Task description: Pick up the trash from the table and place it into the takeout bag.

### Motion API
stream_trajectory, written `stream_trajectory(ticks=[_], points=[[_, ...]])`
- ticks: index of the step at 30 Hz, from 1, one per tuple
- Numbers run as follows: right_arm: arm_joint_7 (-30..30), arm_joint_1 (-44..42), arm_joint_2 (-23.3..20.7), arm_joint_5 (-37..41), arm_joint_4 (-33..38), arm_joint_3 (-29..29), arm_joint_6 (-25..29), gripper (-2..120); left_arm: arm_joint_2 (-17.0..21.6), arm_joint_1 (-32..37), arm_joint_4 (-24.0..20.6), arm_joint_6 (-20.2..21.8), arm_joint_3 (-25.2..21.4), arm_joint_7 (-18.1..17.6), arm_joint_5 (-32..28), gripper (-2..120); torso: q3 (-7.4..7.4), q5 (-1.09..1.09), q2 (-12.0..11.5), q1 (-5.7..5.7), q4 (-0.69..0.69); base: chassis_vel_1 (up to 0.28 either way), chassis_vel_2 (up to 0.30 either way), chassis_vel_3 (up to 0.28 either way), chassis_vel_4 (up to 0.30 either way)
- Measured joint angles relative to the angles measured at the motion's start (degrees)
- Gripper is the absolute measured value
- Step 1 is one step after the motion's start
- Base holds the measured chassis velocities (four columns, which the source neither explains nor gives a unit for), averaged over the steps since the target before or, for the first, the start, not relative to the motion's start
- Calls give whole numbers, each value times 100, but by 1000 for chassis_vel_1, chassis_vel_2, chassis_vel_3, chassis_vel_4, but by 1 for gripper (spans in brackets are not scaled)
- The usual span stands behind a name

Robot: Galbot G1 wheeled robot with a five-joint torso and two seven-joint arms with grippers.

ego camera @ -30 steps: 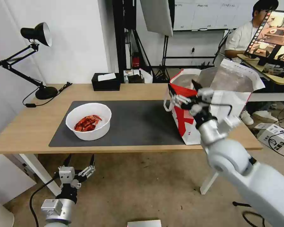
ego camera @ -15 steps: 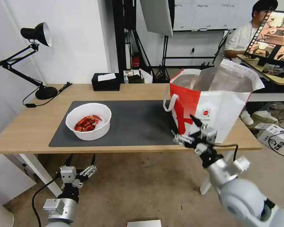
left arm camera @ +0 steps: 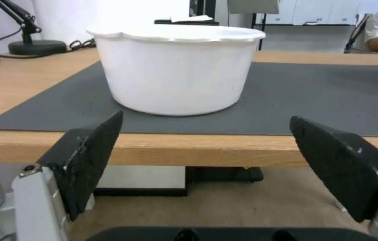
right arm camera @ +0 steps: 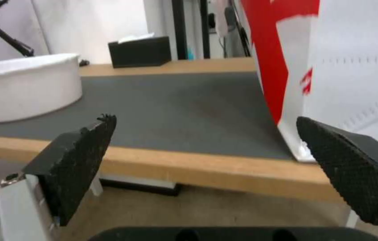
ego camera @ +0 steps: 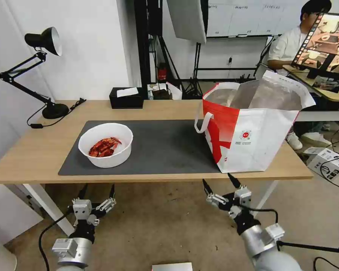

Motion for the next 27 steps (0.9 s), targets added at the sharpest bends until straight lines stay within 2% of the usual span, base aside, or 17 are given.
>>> stream_trajectory(ticks=[15,19,22,23,24,26,27], points=[[119,13,126,-15,-109,-179,-62,100,-21,2,5,-35,7,14,25,100,0,0,0,0,1,0,0,0,0],[120,20,123,-13,-109,-180,-64,100,179,-291,-15,26,-170,8,-151,100,0,0,0,1,1,0,0,0,0],[120,24,119,-11,-109,-180,-65,100,527,-708,-64,251,-332,-102,-623,100,0,-1,0,1,1,0,0,0,0],[122,25,119,-10,-109,-180,-66,100,753,-929,-65,359,-403,-168,-887,100,1,0,0,1,0,0,0,0,0],[122,25,119,-10,-109,-180,-66,100,753,-929,-65,359,-403,-168,-887,100,1,0,0,1,0,0,0,0,0],[121,26,119,-8,-109,-181,-67,100,1183,-1318,-14,545,-475,-278,-1339,100,1,-1,0,1,1,0,0,0,0],[121,26,119,-8,-109,-181,-67,100,1183,-1318,-14,545,-475,-278,-1339,100,1,-1,0,1,1,0,0,0,0]])
